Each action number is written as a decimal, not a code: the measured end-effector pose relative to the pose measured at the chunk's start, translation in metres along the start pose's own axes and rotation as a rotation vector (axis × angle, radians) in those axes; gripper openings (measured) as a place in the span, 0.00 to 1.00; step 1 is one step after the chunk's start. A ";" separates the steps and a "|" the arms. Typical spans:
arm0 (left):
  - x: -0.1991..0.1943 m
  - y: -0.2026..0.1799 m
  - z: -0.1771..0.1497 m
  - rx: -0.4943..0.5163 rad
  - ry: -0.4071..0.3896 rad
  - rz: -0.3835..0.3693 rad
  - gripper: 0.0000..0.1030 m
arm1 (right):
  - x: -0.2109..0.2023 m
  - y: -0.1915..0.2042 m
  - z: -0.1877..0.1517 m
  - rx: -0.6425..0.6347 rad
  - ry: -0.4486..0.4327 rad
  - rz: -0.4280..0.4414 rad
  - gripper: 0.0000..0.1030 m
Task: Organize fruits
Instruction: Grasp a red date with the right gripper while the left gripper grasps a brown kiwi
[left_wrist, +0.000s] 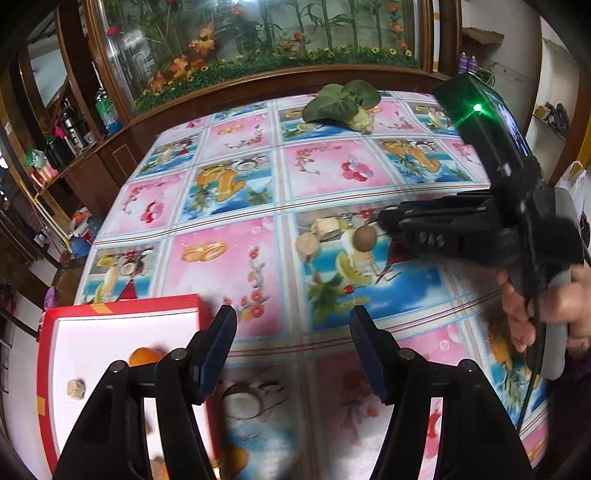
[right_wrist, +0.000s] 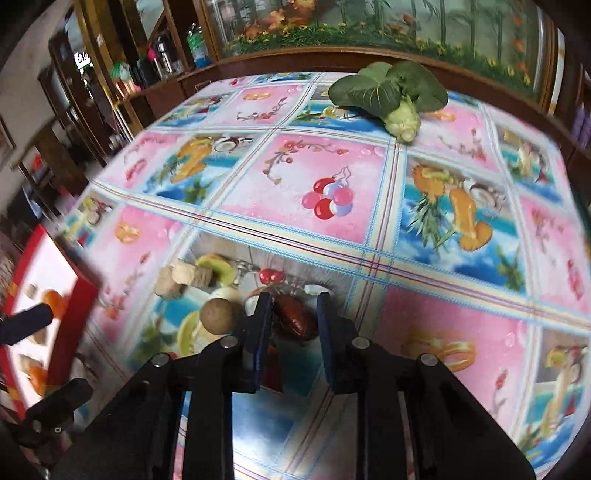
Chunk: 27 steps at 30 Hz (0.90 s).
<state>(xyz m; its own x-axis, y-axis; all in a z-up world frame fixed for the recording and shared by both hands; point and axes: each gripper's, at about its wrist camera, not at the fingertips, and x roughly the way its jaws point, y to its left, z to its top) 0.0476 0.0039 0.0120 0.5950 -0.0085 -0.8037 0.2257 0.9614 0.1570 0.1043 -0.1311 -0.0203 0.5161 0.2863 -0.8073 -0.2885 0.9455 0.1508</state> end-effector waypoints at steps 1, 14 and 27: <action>0.003 -0.003 0.002 0.001 0.005 -0.005 0.62 | -0.001 -0.003 0.000 0.008 -0.002 -0.019 0.25; 0.057 -0.043 0.041 -0.046 0.026 -0.026 0.61 | -0.039 -0.090 0.005 0.391 -0.077 0.134 0.25; 0.074 -0.049 0.043 -0.068 0.015 -0.090 0.22 | -0.039 -0.083 0.005 0.406 -0.087 0.171 0.25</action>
<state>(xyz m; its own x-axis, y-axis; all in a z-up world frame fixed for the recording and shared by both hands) 0.1134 -0.0558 -0.0305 0.5633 -0.0922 -0.8211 0.2244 0.9735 0.0445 0.1119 -0.2203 0.0012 0.5596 0.4389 -0.7030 -0.0442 0.8629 0.5035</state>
